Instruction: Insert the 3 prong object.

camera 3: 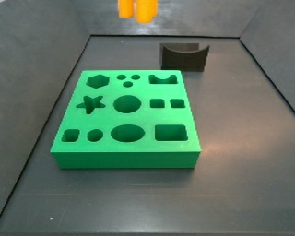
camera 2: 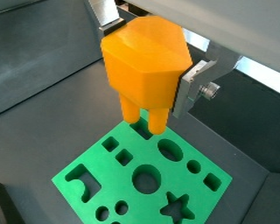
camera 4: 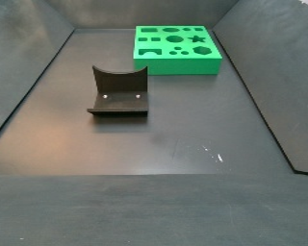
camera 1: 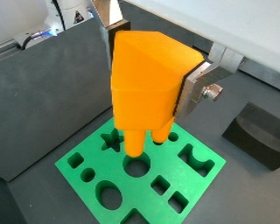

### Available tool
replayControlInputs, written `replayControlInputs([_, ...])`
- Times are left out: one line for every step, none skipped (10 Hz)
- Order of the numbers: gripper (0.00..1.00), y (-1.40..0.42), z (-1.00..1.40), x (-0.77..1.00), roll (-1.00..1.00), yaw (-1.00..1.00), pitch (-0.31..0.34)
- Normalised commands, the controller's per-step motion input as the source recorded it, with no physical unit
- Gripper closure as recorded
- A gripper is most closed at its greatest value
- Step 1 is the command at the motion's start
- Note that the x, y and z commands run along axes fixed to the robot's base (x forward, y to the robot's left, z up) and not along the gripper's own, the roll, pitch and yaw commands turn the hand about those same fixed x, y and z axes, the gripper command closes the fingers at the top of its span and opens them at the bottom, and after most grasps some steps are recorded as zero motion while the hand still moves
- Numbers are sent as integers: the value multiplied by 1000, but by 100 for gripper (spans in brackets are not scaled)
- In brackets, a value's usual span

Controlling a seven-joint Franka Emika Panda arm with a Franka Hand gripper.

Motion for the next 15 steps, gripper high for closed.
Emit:
replayControlInputs([100,0,-46,-66,40,-9,0])
replayControlInputs([100,0,-157,-106,51,0,-19])
replayControlInputs([100,0,-420,-69,114,0,-59])
replayControlInputs([100,0,-360,-120,34,0,-109])
replayControlInputs([100,0,-637,-74,177,0,-83])
replayControlInputs([100,0,-769,-260,229,-46,-129])
replayControlInputs([100,0,-731,-306,183,-106,-170])
replayControlInputs([100,46,-691,-389,196,-126,-166])
replayControlInputs([100,157,-594,-263,241,-97,-67])
replayControlInputs([100,237,-569,-209,260,-100,-19])
replayControlInputs([100,254,-623,-203,227,-117,-29])
replayControlInputs([100,274,-649,-146,174,-114,-26])
replayControlInputs([100,286,-583,-54,177,-86,0])
replayControlInputs([100,266,-526,0,147,-66,0])
replayControlInputs([100,231,-486,0,126,-66,0])
